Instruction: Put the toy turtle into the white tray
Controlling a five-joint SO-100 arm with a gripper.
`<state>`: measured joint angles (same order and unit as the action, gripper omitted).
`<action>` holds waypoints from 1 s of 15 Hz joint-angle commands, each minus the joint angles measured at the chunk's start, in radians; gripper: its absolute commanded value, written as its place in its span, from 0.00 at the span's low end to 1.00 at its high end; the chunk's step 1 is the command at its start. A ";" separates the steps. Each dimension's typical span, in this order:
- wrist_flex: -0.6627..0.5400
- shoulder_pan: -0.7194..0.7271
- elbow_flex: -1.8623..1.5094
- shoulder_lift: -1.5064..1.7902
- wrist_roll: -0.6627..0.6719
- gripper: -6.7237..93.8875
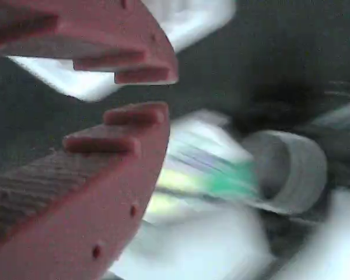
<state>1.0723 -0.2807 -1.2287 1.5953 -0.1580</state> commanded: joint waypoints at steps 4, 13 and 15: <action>-0.333 0.152 -0.871 0.658 0.089 0.07; -0.244 0.213 -1.717 1.439 0.126 0.07; -0.135 0.241 -1.724 1.529 0.120 0.07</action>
<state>0.8713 -0.0491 -2.9621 3.0465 -0.0276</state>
